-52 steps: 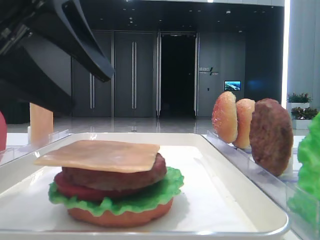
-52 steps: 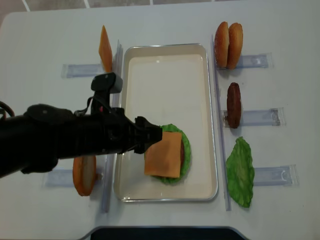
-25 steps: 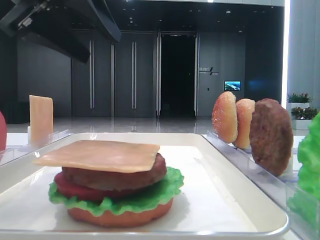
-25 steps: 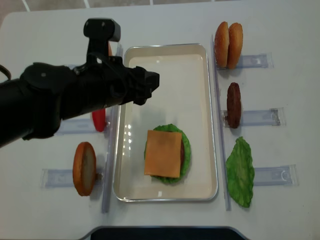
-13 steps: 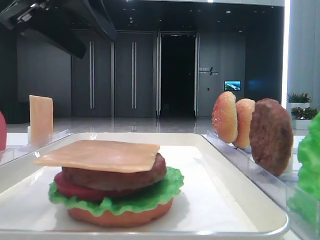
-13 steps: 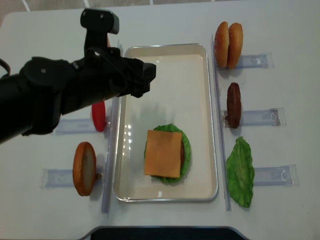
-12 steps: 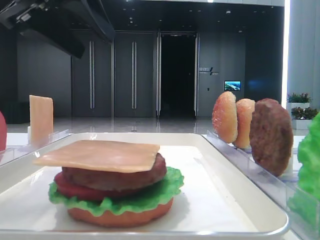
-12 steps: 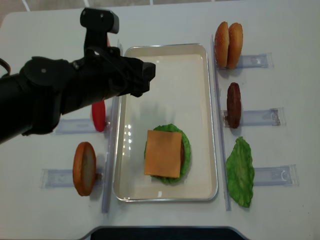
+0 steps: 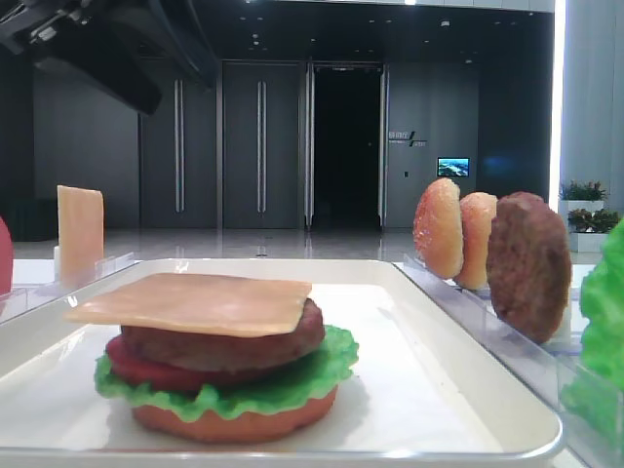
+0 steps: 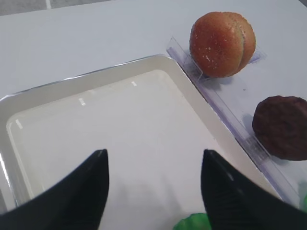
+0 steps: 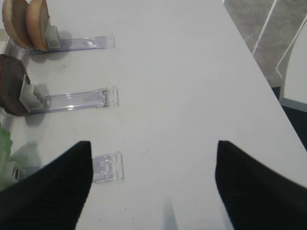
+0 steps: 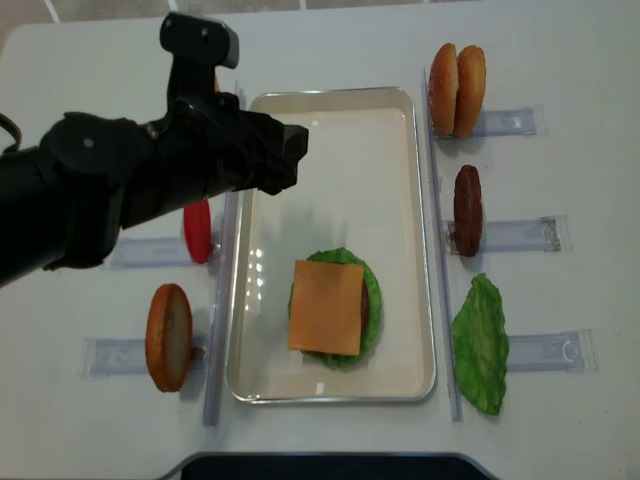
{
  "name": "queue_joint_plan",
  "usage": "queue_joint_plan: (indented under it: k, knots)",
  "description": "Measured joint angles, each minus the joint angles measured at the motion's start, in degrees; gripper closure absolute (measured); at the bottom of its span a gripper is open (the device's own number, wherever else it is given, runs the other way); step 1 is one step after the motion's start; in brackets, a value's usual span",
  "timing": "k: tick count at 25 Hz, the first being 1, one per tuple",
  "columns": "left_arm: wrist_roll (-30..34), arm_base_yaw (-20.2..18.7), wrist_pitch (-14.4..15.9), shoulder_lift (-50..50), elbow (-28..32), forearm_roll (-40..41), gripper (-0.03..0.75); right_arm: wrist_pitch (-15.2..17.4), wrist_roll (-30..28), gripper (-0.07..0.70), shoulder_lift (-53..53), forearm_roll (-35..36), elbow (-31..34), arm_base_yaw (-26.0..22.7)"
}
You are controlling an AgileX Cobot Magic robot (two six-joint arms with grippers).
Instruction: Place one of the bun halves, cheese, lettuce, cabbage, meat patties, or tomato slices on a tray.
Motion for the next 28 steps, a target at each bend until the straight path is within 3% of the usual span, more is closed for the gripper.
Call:
queue_joint_plan:
  k: [10,18,22,28]
  knots:
    - [-27.3,1.6,3.5,0.0,0.0,28.9,0.263,0.0,0.0,0.097,0.0,0.0,0.0,0.0]
    - [-48.7,6.1,9.1,-3.6,0.0,51.8,0.269,0.0,0.0,0.097,0.0,0.0,0.0,0.0]
    - [-52.7,9.6,14.7,-6.2,0.0,56.7,0.269,0.0,0.0,0.097,0.0,0.0,0.0,0.0]
    - [-53.2,18.0,21.8,-9.6,0.0,60.4,0.269,0.0,0.0,0.097,0.0,0.0,0.0,0.0]
